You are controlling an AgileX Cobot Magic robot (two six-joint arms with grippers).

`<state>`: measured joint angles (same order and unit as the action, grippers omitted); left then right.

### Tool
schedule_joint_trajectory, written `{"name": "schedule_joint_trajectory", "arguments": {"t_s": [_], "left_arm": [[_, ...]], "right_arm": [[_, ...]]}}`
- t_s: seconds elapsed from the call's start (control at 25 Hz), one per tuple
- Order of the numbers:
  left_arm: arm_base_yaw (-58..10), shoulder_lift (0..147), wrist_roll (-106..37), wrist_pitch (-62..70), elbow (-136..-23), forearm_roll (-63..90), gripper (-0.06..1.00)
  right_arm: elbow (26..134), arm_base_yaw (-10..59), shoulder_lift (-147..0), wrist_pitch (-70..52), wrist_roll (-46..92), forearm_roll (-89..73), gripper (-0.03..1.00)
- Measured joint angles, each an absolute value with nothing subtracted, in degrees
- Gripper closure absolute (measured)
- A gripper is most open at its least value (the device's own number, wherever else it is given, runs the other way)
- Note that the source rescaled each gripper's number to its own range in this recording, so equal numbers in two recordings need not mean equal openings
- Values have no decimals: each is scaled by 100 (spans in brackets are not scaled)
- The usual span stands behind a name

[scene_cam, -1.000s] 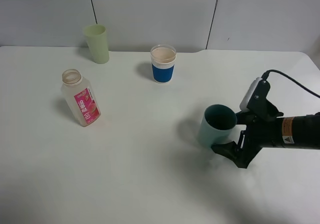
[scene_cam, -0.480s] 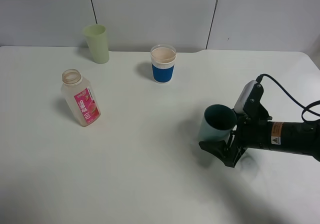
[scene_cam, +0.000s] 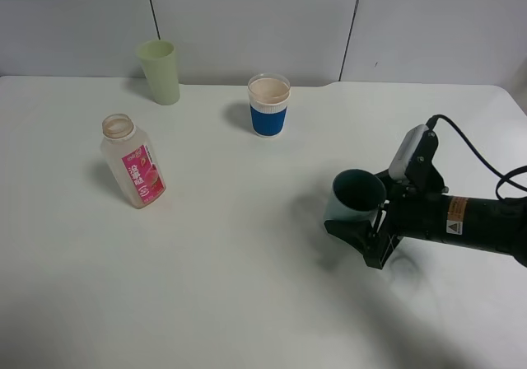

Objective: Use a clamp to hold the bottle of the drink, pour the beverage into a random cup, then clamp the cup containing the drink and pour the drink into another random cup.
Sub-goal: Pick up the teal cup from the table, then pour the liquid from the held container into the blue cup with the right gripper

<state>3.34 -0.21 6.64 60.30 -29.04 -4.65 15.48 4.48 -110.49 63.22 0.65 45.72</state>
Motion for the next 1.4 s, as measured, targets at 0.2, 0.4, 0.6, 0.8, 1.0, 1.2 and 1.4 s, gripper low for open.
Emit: {"name": "schedule_joint_trajectory", "arguments": {"t_s": [0.2,0.4,0.6,0.8,1.0,1.2,1.4], "left_arm": [[334,-21,664,6030,-2904,-465,-6],[334,-21,664,6030,-2904,-465,-6],[334,-21,664,6030,-2904,-465,-6],[334,-21,664,6030,-2904,-465,-6],[334,-21,664,6030,-2904,-465,-6],[334,-21,664,6030,-2904,-465,-6],[334,-21,664,6030,-2904,-465,-6]], "right_arm": [[1548,448,-11049,6317,65,4622,97],[1548,448,-11049,6311,65,4611,96],[1548,448,-11049,6311,65,4203,96],[1548,448,-11049,6323,65,3674,96],[1560,448,-11035,6326,-76,3506,96],[1875,448,-10715,5592,-1053,3395,96],[2425,448,-10251,4363,-2033,3394,96]]}}
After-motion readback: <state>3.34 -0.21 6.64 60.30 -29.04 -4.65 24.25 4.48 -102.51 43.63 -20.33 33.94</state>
